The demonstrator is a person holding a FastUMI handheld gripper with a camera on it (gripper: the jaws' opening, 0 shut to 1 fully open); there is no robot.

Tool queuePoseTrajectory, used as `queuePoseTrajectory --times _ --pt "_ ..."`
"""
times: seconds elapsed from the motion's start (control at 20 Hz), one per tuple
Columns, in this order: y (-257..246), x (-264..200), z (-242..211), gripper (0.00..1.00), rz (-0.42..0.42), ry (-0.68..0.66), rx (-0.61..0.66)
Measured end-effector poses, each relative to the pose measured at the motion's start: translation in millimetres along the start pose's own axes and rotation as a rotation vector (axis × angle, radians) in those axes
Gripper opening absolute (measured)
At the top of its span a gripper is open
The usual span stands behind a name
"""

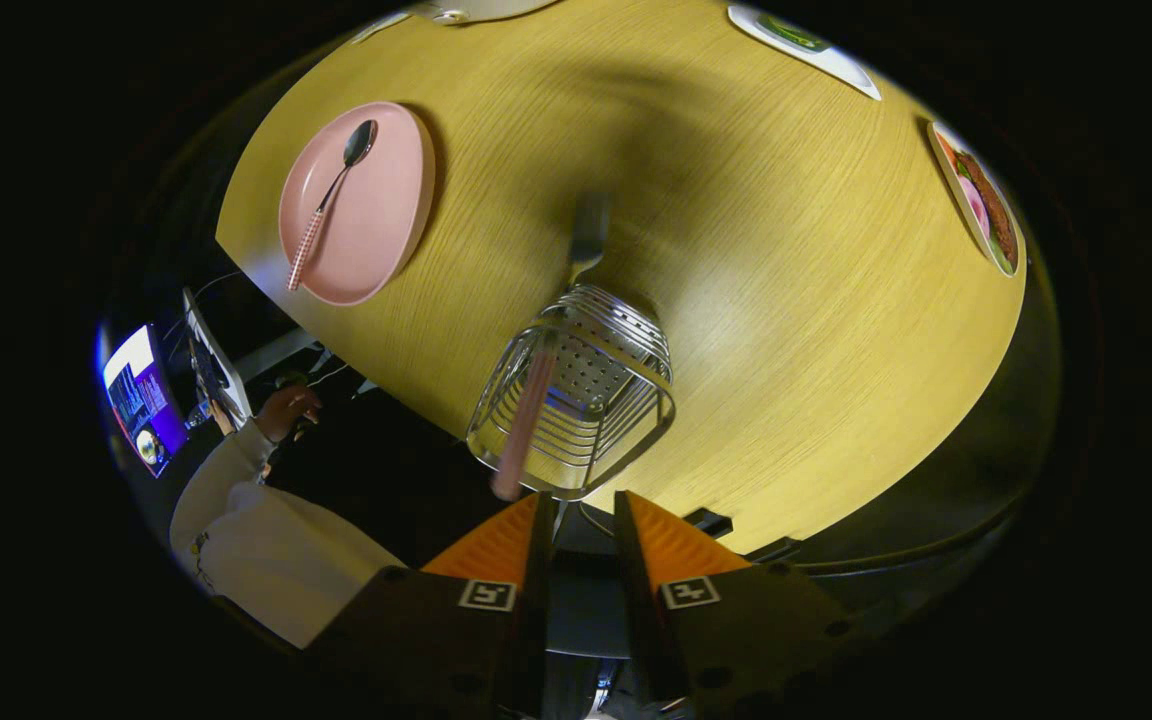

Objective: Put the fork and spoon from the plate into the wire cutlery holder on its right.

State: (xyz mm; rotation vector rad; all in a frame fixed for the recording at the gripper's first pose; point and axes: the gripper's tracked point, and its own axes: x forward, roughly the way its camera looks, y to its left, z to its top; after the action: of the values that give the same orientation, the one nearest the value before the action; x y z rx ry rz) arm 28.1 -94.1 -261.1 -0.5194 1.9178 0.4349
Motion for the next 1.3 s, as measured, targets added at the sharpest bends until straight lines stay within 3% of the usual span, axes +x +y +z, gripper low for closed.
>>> queuePoseTrajectory --times 0.05,0.2,0.25,0.3,0.35,0.55,0.8,1.3 --pt "-0.5 -3.4 1.7 0.45 0.004 -0.029 0.016" --pt "-4.8 -13.9 -5.5 0.43 0.027 -0.08 0.04" --pt "-4.9 -16.4 -8.9 0.47 0.041 -0.106 0.042" --pt "-6.0 -21.9 -11.4 0.54 0.048 -0.142 0.053" --pt "-6.7 -27.6 -13.0 0.74 0.055 -0.187 0.071" --pt "-9.7 -51.0 -19.7 1.0 0.077 -0.387 0.163" --pt "0.2 -86.9 -21.3 1.0 0.093 -0.668 0.245" --pt "26.5 -142.2 -24.7 0.99 -0.043 -1.148 0.342"
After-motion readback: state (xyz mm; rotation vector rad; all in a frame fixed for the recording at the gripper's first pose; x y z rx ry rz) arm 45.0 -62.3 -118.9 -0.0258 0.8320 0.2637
